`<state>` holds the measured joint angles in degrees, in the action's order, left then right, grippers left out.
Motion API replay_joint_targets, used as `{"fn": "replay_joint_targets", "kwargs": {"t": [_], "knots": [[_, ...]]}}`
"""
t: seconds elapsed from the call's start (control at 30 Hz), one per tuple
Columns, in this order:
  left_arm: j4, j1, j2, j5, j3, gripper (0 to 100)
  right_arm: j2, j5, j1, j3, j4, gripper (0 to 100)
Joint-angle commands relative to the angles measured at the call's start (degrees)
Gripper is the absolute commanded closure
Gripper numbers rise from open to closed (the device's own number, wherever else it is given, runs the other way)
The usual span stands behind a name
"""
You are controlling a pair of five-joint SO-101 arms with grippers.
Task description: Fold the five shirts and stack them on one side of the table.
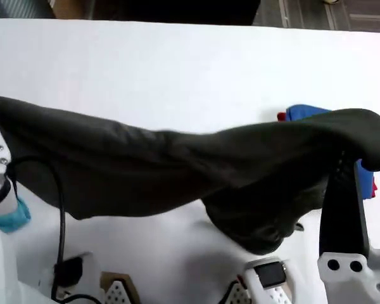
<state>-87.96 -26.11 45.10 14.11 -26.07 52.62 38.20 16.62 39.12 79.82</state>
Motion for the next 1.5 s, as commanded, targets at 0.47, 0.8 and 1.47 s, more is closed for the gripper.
{"fn": "replay_joint_targets", "kwargs": {"t": [0.47, 0.8, 1.47], "knots": [[-0.79, 1.49, 1.67, -0.09, 0.22, 98, -4.35, -0.18, 0.48, -4.57, 0.31, 97.7], [3.52, 4.22, -20.13, -0.09, 0.13, 98, -16.04, 0.18, 0.4, -19.78, -7.87, 97.7], [12.13, 6.51, -54.15, 0.26, 0.04, 98, -44.44, -0.09, -5.32, -35.87, -26.33, 97.7]]}}
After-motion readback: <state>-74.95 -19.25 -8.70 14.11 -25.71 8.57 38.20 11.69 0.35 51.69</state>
